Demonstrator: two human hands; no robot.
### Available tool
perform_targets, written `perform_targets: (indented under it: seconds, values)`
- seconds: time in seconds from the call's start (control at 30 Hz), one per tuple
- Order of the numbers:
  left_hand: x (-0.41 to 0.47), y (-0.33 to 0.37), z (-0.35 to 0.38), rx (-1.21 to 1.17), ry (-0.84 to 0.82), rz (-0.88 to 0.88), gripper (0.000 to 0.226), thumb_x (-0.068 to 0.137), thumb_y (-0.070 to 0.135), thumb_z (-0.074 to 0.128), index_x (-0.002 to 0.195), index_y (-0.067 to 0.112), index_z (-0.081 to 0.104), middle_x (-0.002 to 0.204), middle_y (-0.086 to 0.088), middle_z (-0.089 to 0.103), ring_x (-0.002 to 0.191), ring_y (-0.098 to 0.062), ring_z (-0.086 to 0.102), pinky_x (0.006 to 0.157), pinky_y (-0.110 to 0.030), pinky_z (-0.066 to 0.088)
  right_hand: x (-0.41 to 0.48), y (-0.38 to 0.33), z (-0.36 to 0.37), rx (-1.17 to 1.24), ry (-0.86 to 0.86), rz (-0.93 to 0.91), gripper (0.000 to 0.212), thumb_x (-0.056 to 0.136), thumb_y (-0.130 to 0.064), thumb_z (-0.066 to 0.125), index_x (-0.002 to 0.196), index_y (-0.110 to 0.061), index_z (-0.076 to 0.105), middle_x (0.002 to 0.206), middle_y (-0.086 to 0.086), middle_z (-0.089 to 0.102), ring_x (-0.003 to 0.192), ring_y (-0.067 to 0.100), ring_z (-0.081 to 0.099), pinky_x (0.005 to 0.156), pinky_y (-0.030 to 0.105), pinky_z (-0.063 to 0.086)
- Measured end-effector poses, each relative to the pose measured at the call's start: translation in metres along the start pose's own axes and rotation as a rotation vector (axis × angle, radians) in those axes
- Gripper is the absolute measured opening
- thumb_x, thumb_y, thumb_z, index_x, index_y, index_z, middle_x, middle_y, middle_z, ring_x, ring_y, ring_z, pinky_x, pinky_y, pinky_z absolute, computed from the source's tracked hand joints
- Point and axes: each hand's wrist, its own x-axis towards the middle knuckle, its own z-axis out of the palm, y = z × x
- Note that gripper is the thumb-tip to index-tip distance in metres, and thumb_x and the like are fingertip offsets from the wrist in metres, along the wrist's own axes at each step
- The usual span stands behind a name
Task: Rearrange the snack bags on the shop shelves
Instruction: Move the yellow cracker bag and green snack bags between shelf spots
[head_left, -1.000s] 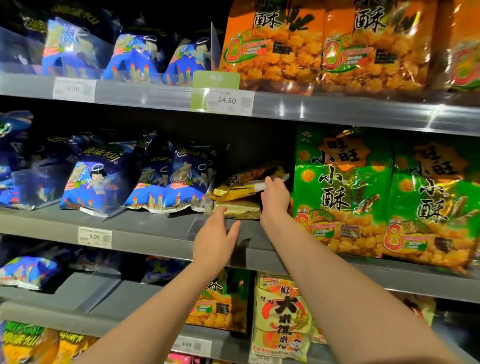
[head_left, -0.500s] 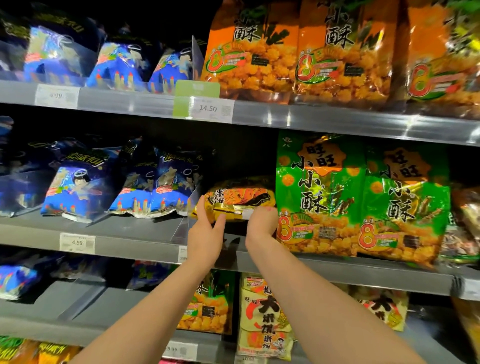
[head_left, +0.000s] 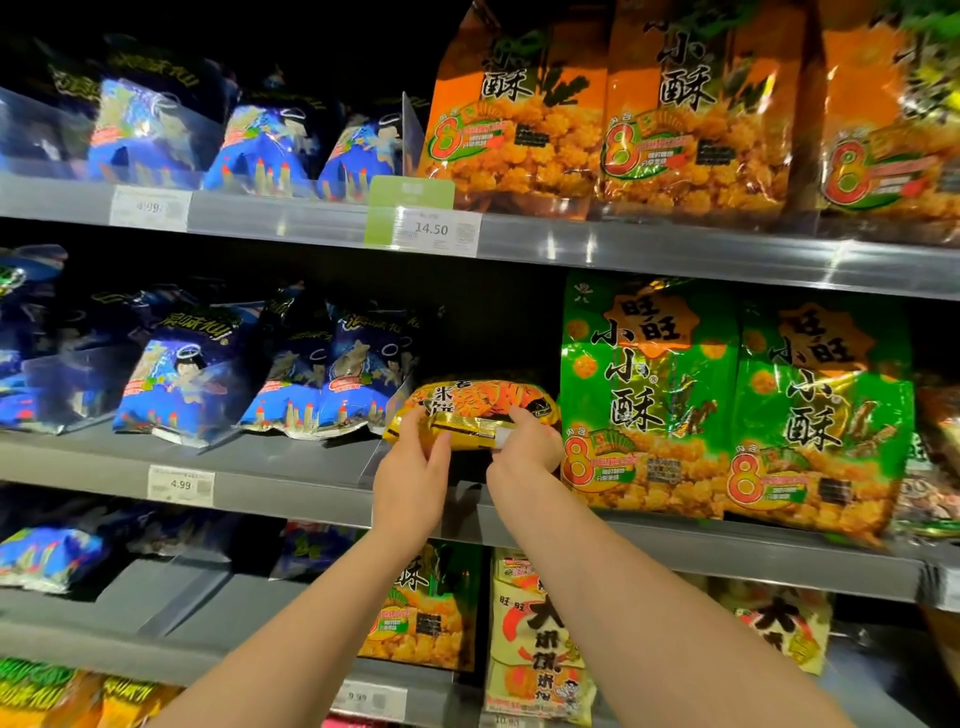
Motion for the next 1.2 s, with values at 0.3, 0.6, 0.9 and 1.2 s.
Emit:
perform_targets:
  seconds: [0.3,0.6,0.9,1.2]
  values:
    - [0.002,0.019,-0.008,-0.247,0.148,0.194,0.053,0.093,0.028,0.049,0.142,0.028,0.027,0.114,-0.008,0.053,0.096,-0.018,0.052,0.078,-0.027,0.041,-0.026,-0.008,-0.003,0.277,-0.068,0.16,0.008,0.084,-0.008,0.065,0.085,-0.006,0.058,0.085,0.012,0.063,0.073,0.023,0.064,0.058,0.031,0.052]
    - [0.02,0.024,-0.077,-0.926,0.08,-0.552,0.025,0.093,0.041,0.049,0.093,0.017,0.052,0.091,-0.014,0.06,0.076,-0.027,0.062,0.054,-0.031,0.057,-0.035,0.007,-0.023,0.302,-0.157,0.258,0.01,0.083,-0.001,0.062,0.091,-0.005,0.059,0.087,0.016,0.063,0.074,0.03,0.064,0.074,0.045,0.056]
    - [0.012,0.026,-0.085,-0.636,-0.336,-0.428,0.056,0.091,0.012,0.053,0.139,0.033,0.033,0.132,-0.009,0.054,0.084,-0.031,0.066,0.07,-0.042,0.056,-0.029,0.031,-0.04,-0.199,-0.026,0.016,0.032,0.087,-0.025,0.064,0.104,-0.012,0.039,0.084,0.005,0.051,0.077,0.023,0.058,0.081,0.044,0.054]
    - [-0.006,0.023,-0.076,-0.481,-0.165,-0.2,0.068,0.09,-0.002,0.039,0.143,0.041,0.029,0.141,0.006,0.044,0.081,-0.007,0.061,0.069,-0.031,0.058,-0.035,0.029,-0.059,-0.798,-0.111,-0.235,0.033,0.094,-0.048,0.042,0.115,-0.027,0.028,0.082,0.001,0.054,0.072,0.021,0.054,0.071,0.038,0.05]
